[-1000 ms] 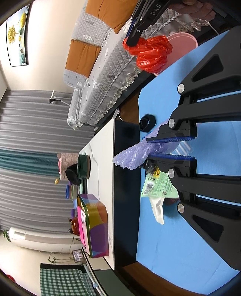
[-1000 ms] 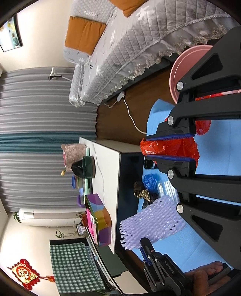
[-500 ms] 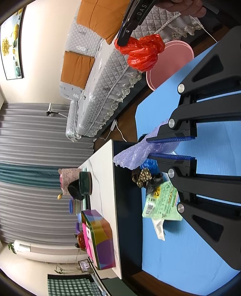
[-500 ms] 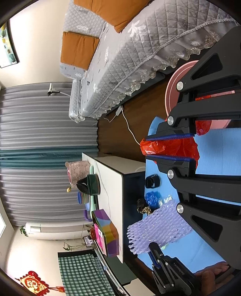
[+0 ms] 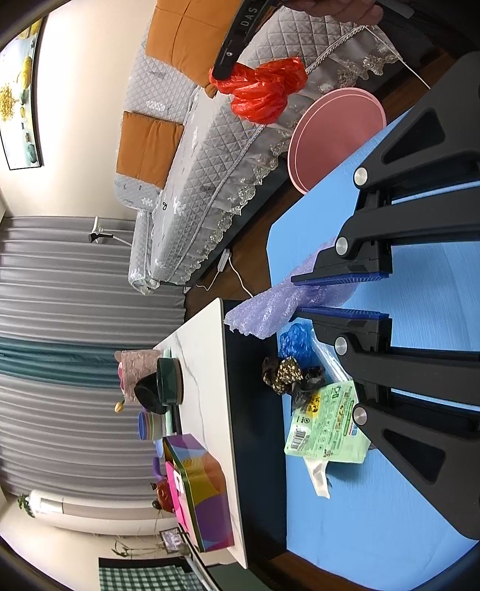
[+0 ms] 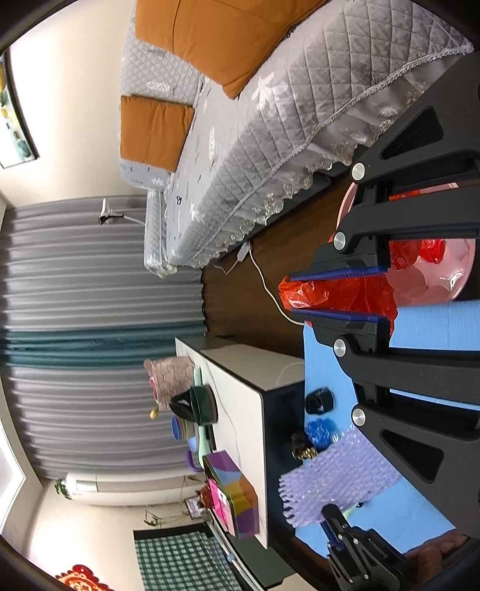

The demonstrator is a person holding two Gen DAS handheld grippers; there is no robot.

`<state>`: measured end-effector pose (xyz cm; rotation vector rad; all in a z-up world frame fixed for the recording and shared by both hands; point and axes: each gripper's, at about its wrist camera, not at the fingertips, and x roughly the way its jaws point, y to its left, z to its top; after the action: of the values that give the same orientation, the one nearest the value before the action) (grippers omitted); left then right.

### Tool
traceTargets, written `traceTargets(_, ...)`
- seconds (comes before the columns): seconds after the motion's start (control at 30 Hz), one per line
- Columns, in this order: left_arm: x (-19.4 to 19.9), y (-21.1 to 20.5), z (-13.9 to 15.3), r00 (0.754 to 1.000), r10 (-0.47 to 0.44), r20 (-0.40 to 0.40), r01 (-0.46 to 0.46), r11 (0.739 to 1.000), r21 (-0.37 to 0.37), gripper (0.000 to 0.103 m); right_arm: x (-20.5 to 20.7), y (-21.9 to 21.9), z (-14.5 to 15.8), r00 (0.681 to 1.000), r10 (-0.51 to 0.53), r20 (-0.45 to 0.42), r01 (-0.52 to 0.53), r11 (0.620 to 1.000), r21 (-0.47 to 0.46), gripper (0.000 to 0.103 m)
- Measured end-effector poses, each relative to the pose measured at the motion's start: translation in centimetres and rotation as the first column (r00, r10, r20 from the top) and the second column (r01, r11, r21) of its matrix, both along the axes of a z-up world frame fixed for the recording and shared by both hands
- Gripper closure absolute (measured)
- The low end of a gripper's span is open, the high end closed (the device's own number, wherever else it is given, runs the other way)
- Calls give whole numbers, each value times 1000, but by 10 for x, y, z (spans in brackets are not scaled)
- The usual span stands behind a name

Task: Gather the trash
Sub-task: 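Carry both items over the pink basin and open both tools to drop them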

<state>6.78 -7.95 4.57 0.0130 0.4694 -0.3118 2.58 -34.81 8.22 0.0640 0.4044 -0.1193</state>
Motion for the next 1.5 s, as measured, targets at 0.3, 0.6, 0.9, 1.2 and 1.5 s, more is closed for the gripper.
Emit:
traceTargets(0.3,1,-14,1,999,-32,2,32,999,-1,92,1,-22,1,998,-55,-6,55,998,2,88)
traceTargets(0.6,4,-29,5,998,-57,4,57,998,2,92,6,-37,-4,997,-78,-27,78,997,10,88)
traceTargets(0.9,11,-52,5,996,-92,-3,92,996,1,92,12,-54,-9,994,-107,-39,108,993,37,88)
traceTargets(1.2,21,-72,3,993,-114,-10,114,993,4,92,17,-67,-16,992,-119,-47,121,991,52,88)
traceTargets(1.5,33,-97,-3,990,-141,-25,141,990,7,92,24,-78,-23,990,-123,-63,127,989,71,88)
